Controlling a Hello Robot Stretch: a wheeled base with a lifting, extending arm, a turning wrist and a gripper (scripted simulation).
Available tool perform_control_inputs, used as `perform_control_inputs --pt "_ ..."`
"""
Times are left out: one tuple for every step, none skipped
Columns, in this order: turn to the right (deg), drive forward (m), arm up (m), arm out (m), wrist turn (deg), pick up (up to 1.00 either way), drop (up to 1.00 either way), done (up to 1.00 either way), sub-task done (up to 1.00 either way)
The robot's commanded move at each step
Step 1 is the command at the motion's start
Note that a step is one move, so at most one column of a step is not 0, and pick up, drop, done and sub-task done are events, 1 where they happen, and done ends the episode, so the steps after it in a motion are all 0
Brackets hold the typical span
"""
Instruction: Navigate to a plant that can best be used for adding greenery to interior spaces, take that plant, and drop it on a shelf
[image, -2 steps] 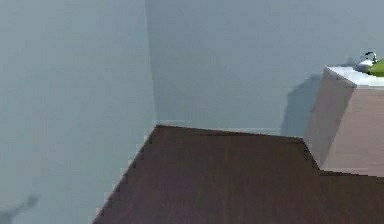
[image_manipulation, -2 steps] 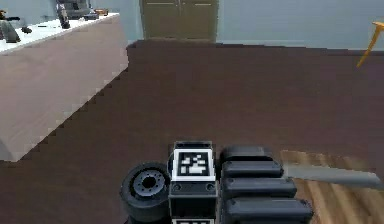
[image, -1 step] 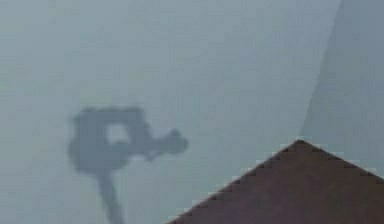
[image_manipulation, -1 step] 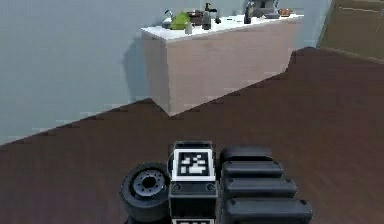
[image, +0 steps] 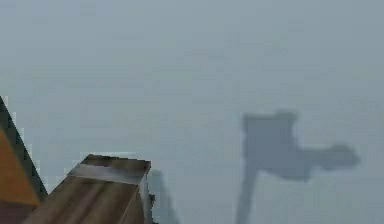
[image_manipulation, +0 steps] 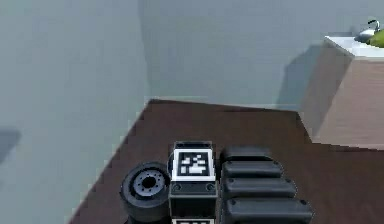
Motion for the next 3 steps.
perform_control_inputs --pt "-45.0 0.0 0.0 0.0 0.0 0.0 0.0 0.0 0.0" --pt "-36.0 0.0 0.0 0.0 0.0 0.0 0.0 0.0 0.0" --pt "-45.0 0.0 0.0 0.0 0.0 0.0 0.0 0.0 0.0"
